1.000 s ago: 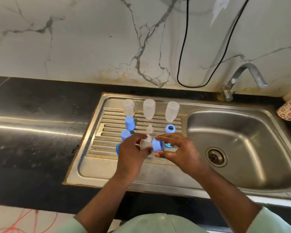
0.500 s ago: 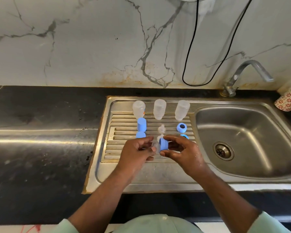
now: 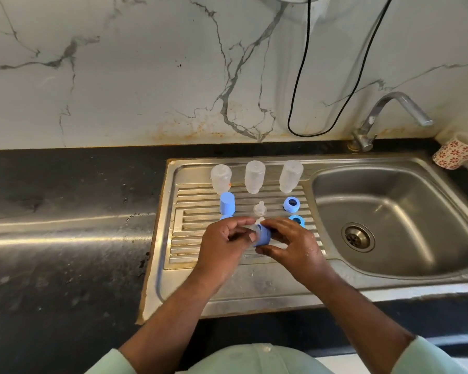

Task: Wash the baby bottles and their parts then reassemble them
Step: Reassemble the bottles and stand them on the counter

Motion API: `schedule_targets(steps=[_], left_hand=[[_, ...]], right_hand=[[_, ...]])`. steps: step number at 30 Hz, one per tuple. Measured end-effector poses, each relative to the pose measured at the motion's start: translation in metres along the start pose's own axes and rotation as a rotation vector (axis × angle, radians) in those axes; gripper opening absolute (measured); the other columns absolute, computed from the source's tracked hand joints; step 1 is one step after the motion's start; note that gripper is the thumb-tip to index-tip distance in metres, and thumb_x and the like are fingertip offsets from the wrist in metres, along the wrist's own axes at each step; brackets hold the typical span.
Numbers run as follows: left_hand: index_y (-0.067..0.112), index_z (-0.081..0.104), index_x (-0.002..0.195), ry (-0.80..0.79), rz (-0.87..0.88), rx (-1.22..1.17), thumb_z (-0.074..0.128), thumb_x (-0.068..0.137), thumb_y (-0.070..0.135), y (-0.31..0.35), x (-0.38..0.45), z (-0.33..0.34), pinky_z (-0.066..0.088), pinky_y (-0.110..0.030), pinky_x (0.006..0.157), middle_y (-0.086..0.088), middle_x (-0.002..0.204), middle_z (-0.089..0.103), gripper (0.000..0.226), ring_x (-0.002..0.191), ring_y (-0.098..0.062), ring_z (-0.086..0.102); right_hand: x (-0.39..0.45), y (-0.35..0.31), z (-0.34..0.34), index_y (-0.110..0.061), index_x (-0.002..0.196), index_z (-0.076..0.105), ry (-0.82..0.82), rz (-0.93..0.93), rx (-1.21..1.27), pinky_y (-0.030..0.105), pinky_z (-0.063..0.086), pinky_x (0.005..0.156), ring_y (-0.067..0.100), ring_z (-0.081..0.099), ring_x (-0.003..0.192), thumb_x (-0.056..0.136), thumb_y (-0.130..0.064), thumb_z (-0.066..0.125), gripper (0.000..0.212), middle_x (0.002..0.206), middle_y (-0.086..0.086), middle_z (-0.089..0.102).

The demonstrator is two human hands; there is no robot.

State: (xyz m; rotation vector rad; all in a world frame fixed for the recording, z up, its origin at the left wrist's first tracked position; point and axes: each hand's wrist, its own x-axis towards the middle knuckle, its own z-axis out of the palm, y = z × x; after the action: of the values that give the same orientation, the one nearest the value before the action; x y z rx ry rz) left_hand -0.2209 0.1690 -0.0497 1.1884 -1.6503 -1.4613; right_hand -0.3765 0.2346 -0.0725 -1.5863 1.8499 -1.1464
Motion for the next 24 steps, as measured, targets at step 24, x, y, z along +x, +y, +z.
schedule_targets(steps=[24], left_hand=[[0.013, 0.071, 0.090, -0.214, -0.682, -0.780, 0.064, 0.092, 0.030, 0.005, 0.016, 0.020, 0.048, -0.034, 0.066, -0.006, 0.083, 0.070, 0.018, 0.063, -0.015, 0.061]], right_hand=[[0.011, -0.020, -0.026, -0.027, 0.126, 0.057, -0.146, 0.146, 0.429, 0.031, 0.058, 0.086, 0.019, 0.069, 0.100, 0.078, 0.005, 0.076, 0.061, 0.126, -0.001, 0.059]])
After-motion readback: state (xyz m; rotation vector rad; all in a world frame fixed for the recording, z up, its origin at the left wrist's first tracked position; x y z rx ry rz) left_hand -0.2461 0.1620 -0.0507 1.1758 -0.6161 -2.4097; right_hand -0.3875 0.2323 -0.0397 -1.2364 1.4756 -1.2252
